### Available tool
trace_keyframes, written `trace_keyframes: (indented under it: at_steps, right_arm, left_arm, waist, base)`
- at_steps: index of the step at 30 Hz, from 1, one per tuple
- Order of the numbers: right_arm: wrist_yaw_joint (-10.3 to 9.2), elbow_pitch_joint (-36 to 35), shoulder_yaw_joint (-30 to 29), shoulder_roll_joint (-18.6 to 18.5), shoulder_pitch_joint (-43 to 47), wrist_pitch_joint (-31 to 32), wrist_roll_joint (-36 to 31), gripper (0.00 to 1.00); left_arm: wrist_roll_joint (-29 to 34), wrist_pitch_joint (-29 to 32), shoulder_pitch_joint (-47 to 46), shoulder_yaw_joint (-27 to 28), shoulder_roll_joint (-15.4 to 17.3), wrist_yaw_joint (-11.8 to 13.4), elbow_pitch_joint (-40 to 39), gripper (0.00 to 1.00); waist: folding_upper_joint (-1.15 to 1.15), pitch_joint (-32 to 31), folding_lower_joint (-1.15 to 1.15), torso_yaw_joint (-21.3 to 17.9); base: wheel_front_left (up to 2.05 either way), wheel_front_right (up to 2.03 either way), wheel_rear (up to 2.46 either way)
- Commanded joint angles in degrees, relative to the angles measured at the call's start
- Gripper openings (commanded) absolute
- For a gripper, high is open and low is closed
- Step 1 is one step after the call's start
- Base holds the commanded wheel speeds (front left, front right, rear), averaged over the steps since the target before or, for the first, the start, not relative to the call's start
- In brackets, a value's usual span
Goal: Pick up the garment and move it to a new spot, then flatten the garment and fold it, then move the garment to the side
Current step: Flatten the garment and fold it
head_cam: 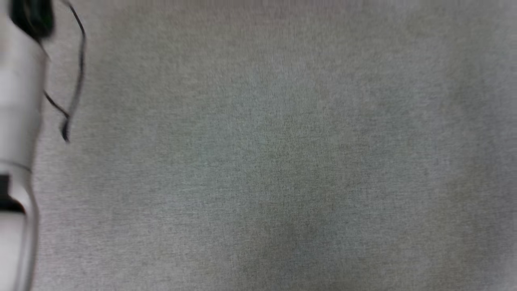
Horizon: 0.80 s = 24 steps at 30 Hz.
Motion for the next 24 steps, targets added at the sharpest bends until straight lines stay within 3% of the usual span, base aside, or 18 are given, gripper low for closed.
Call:
trace_keyframes:
  at_steps: [1,5,9,17,24]
  right_arm:
    - [-0.06,-0.1,0.6,-0.3,2.1,-0.5,0.5,0.00]
    - [-0.06,-1.7,2.8,-1.1,11.1,-2.5,4.5,0.00]
    - [-0.06,-4.6,5.0,-2.0,20.1,-3.5,7.7,0.00]
    - [-0.06,-9.7,6.3,-3.7,38.6,-5.1,10.6,0.00]
    - [-0.07,-15.4,2.9,-4.8,54.6,-5.0,10.8,0.00]
  left_arm:
    - [-0.6,-0.4,2.0,0.4,-0.4,-0.2,0.1,0.00]
    - [-1.4,-0.8,12.3,1.4,-0.5,-0.8,-1.4,0.00]
    - [-1.7,-0.8,25.6,4.0,0.2,0.7,-6.5,0.00]
    - [-1.3,-0.8,53.6,9.7,0.2,5.1,-19.9,0.00]
    - [-2.0,-0.7,74.6,11.9,1.0,10.7,-32.8,0.00]
  waist:
    - [0.00,-2.9,-0.01,0.4]
    - [0.00,-8.9,-0.01,0.8]
    - [0.00,-13.5,-0.01,0.4]
    - [0.00,-22.8,-0.01,0.5]
    - [0.00,-29.2,-0.01,1.1]
  base:
    - [0.00,0.00,0.00]
    - [0.00,0.00,0.00]
    - [0.00,0.00,0.00]
    - [0.00,0.00,0.00]
    - [0.00,0.00,0.00]
